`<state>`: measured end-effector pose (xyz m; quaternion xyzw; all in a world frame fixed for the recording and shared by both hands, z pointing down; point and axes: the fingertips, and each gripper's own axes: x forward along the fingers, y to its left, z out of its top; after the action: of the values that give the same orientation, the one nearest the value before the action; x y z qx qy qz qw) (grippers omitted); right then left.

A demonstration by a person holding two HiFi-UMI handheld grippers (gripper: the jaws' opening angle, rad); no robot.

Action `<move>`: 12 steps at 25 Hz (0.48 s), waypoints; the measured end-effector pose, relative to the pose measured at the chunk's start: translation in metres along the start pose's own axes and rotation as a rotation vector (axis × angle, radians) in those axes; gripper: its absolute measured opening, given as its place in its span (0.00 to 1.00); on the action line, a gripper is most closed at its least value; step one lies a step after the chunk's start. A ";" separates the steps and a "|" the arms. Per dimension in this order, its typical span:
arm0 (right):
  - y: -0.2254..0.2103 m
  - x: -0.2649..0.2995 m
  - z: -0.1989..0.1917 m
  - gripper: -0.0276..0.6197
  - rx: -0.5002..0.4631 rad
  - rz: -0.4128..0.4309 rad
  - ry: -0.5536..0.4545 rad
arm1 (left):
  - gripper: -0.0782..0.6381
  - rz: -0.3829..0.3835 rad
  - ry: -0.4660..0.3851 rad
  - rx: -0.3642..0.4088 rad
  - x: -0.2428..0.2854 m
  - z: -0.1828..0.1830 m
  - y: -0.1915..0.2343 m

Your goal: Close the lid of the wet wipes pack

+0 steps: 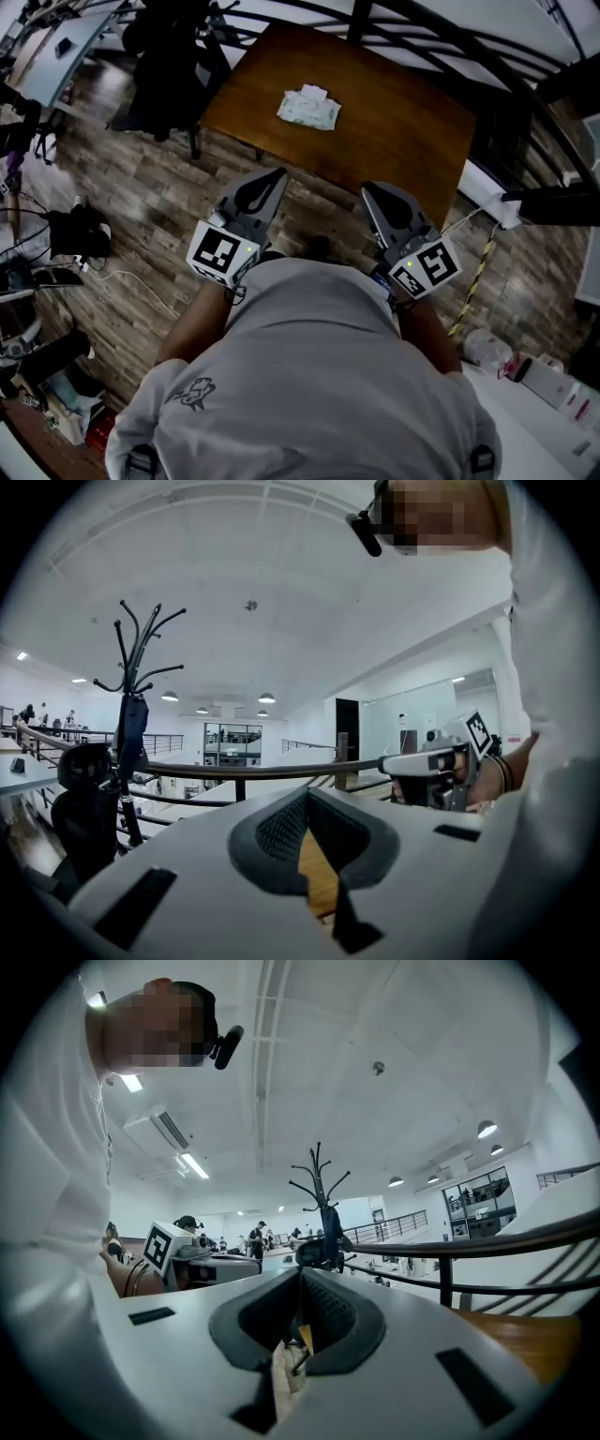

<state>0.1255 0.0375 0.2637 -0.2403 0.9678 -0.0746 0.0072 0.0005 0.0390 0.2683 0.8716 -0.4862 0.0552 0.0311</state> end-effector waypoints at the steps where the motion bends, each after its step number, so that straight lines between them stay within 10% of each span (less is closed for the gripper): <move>1: -0.006 -0.002 0.002 0.10 -0.001 -0.002 -0.002 | 0.13 -0.009 -0.001 -0.003 0.008 0.002 -0.003; 12: -0.051 0.003 0.014 0.10 0.004 -0.059 -0.019 | 0.13 -0.097 0.010 0.006 0.068 0.012 0.004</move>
<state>0.1470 -0.0109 0.2575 -0.2694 0.9600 -0.0746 0.0145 0.0334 -0.0222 0.2655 0.8939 -0.4429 0.0596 0.0336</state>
